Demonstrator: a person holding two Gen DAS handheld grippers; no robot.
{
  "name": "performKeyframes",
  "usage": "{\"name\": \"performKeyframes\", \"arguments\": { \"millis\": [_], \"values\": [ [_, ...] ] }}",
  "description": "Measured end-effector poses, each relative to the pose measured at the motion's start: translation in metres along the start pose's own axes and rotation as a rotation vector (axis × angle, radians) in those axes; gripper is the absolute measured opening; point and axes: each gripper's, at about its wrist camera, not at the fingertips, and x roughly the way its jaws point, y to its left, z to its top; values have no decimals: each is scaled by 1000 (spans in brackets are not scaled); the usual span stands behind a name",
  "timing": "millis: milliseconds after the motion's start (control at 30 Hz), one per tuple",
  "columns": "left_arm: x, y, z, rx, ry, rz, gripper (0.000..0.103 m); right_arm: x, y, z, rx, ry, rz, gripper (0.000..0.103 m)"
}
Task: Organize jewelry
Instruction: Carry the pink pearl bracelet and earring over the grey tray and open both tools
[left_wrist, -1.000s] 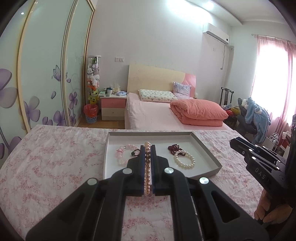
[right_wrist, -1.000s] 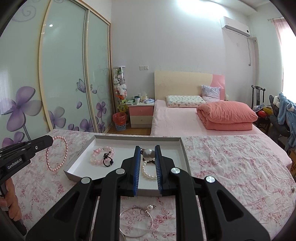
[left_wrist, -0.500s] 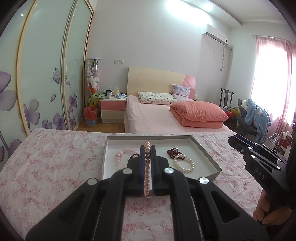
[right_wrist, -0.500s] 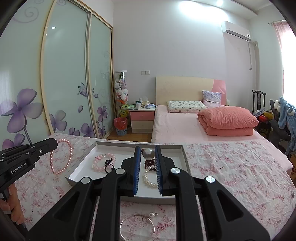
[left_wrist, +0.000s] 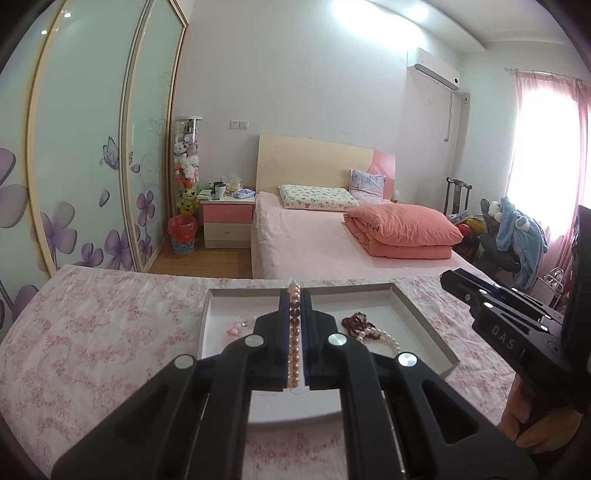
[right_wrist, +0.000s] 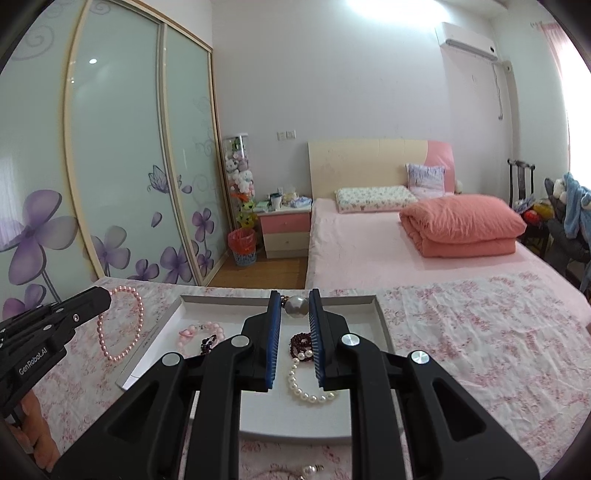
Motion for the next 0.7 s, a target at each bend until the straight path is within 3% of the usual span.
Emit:
{"name": "performKeyframes", "arguments": {
  "millis": [600,700],
  "values": [
    [69,11,-4,-18,79,1,7,64,1,-5,16,112,31,17],
    [77,15,-7,-39,93,2,9,69,0,-6,15,127,37,24]
  ]
}}
